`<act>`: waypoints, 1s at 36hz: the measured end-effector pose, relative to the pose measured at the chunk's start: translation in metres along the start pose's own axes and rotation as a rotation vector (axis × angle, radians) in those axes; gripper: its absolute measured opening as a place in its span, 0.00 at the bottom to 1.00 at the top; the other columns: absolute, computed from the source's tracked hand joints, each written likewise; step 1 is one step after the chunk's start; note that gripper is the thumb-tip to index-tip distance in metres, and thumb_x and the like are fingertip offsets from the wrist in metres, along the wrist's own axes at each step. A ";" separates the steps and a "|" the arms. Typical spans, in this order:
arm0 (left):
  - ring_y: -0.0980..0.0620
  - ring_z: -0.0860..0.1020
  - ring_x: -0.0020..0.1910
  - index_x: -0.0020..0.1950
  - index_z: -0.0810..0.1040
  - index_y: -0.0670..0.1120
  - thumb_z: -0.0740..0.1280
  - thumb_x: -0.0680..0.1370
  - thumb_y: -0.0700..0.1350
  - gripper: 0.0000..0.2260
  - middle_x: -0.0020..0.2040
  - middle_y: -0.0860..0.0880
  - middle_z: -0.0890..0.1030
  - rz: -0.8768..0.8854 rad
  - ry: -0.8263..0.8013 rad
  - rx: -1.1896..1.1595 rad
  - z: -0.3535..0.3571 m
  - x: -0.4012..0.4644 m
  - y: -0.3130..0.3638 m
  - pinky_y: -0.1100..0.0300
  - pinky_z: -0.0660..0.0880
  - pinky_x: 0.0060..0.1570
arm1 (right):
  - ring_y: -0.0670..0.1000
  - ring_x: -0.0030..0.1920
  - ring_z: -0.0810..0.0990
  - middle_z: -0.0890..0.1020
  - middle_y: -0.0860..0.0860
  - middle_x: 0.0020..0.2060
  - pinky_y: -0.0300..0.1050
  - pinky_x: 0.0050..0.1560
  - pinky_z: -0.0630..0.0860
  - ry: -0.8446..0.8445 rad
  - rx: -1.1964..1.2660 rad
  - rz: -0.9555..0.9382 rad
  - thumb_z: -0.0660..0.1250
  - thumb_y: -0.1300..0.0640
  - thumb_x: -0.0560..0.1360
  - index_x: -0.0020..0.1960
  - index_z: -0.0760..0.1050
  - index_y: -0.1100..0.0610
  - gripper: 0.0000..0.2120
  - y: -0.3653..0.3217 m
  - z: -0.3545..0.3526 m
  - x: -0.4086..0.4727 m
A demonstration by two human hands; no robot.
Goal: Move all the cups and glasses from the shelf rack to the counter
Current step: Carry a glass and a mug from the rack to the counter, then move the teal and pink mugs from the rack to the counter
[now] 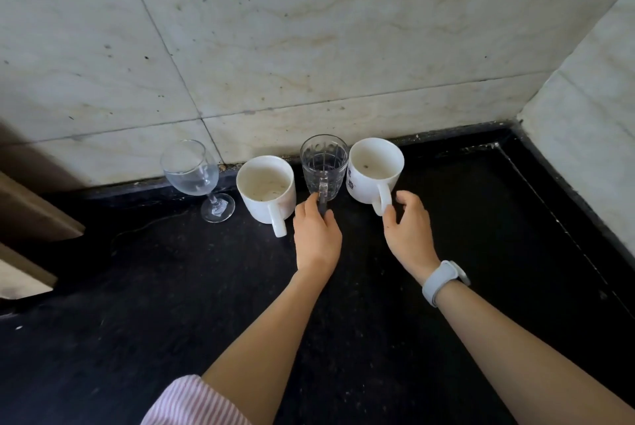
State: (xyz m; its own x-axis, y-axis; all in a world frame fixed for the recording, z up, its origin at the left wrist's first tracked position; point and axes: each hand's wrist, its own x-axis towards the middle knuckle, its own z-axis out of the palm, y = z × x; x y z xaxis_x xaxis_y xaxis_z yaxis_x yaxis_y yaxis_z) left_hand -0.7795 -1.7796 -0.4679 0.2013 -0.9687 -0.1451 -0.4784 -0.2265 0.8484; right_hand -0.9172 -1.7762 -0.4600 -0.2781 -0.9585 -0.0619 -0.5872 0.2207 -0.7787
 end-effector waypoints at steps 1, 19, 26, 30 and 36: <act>0.46 0.70 0.64 0.69 0.65 0.43 0.59 0.79 0.42 0.18 0.67 0.44 0.67 0.016 -0.010 0.031 -0.005 -0.007 0.003 0.51 0.70 0.62 | 0.58 0.64 0.69 0.73 0.58 0.62 0.46 0.58 0.69 0.030 -0.029 -0.020 0.60 0.58 0.77 0.65 0.67 0.60 0.17 -0.005 -0.003 -0.008; 0.49 0.67 0.68 0.66 0.70 0.48 0.58 0.78 0.51 0.17 0.65 0.51 0.73 -0.019 0.422 0.804 -0.344 -0.224 -0.078 0.49 0.59 0.69 | 0.52 0.73 0.57 0.69 0.48 0.69 0.59 0.73 0.52 -0.619 -0.471 -0.899 0.52 0.51 0.79 0.68 0.66 0.52 0.19 -0.225 0.087 -0.240; 0.48 0.67 0.67 0.66 0.69 0.51 0.57 0.78 0.53 0.18 0.66 0.51 0.72 -0.329 0.684 0.820 -0.476 -0.448 -0.129 0.47 0.60 0.69 | 0.51 0.69 0.64 0.73 0.49 0.65 0.55 0.71 0.59 -0.810 -0.319 -1.243 0.53 0.52 0.78 0.66 0.69 0.52 0.18 -0.300 0.124 -0.459; 0.47 0.68 0.66 0.65 0.70 0.51 0.58 0.77 0.51 0.17 0.65 0.51 0.74 -0.484 0.851 0.807 -0.526 -0.603 -0.150 0.49 0.62 0.66 | 0.51 0.68 0.65 0.73 0.49 0.65 0.53 0.70 0.59 -0.940 -0.248 -1.440 0.54 0.52 0.78 0.65 0.70 0.53 0.18 -0.328 0.130 -0.606; 0.47 0.71 0.64 0.65 0.71 0.49 0.59 0.77 0.52 0.18 0.64 0.49 0.75 -0.825 1.071 0.846 -0.571 -0.826 -0.164 0.54 0.65 0.61 | 0.53 0.66 0.69 0.75 0.51 0.63 0.47 0.66 0.64 -1.082 -0.113 -1.778 0.55 0.53 0.78 0.64 0.71 0.54 0.16 -0.356 0.117 -0.822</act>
State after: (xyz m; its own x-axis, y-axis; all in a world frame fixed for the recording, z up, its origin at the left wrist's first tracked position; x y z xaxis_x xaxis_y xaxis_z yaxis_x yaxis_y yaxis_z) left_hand -0.3795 -0.8850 -0.1963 0.9402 -0.1249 0.3168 -0.1811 -0.9712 0.1546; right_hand -0.3903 -1.0878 -0.2053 0.9432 0.2180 0.2507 0.3002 -0.8826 -0.3619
